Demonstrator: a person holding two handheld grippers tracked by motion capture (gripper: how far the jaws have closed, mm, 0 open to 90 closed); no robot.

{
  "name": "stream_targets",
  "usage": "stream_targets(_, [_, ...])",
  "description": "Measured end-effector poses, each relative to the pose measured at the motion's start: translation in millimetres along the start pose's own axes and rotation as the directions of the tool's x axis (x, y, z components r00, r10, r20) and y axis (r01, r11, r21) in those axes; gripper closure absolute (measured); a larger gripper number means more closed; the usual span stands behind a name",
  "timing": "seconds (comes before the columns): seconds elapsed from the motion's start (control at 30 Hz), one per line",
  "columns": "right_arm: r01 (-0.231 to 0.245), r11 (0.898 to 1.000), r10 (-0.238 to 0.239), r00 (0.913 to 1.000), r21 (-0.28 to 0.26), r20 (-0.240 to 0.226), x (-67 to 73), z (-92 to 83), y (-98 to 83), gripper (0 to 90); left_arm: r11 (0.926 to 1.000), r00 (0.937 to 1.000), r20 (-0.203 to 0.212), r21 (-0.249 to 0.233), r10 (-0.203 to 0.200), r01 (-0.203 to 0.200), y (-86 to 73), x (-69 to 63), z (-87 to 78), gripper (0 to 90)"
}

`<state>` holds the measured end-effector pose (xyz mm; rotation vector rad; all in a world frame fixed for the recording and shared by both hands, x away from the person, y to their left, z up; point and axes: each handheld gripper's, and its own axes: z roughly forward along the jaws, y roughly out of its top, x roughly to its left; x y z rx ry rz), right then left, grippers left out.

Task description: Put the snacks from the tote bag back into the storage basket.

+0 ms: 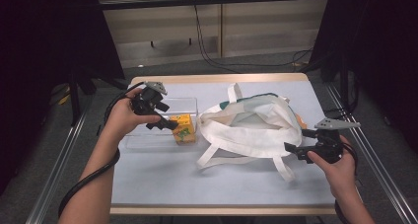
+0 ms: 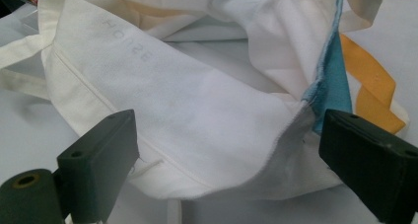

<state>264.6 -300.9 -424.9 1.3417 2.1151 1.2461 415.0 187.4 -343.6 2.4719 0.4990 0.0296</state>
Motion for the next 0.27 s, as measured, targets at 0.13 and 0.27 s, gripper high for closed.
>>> stream_targets(0.13, [-0.001, 1.0, 0.001, 1.0, 0.0, -0.002, 0.9, -0.4, 0.5, 7.7, 0.9995, 0.9997, -0.008, -0.024, -0.022, 0.022, -3.7, -2.8, -1.3, 13.1])
stream_targets(0.27, [0.001, 1.0, -0.001, 1.0, -0.003, -0.001, 0.7, -1.2, 0.6, 7.7, 0.9994, 0.9997, -0.004, -0.028, -0.022, 0.022, -6.3, -3.5, -3.8, 12.0])
